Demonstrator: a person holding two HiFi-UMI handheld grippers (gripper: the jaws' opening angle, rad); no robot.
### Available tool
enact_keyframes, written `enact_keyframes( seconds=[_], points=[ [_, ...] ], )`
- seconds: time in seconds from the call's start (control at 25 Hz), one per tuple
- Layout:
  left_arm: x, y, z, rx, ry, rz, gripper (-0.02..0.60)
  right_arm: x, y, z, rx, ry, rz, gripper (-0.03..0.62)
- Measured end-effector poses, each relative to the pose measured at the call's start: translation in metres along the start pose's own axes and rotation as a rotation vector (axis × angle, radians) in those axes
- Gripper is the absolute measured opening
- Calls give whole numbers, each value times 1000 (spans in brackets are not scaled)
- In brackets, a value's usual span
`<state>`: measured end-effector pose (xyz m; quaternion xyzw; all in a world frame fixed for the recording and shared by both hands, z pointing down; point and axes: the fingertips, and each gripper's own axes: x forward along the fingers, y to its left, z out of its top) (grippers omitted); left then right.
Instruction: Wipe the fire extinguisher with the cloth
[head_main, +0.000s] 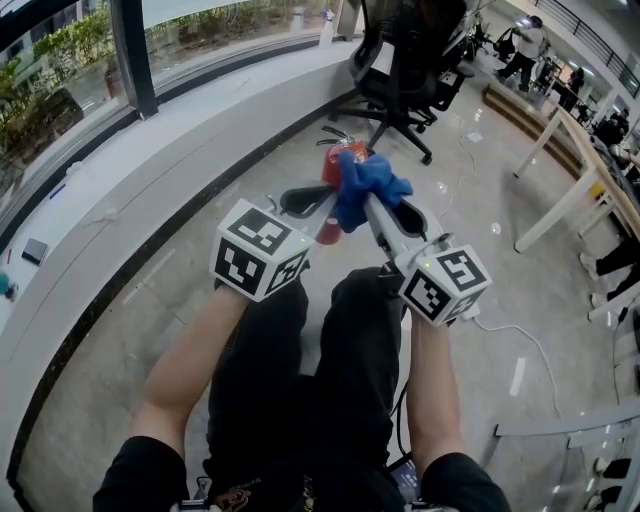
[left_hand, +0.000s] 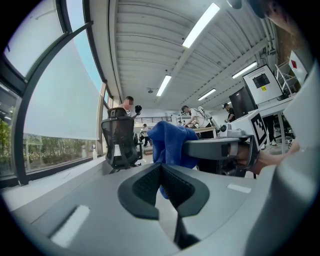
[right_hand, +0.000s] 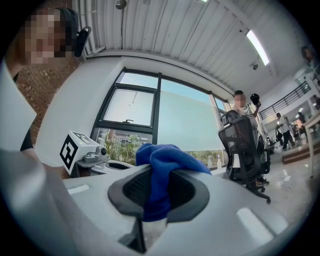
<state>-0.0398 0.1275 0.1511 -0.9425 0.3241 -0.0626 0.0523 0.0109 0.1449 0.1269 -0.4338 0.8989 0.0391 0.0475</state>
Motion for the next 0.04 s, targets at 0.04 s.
enact_keyframes(
  seconds=[0.04],
  points=[
    [0, 0, 0, 0, 1, 0, 6, 0, 0, 1, 0, 0, 0, 69]
  ],
)
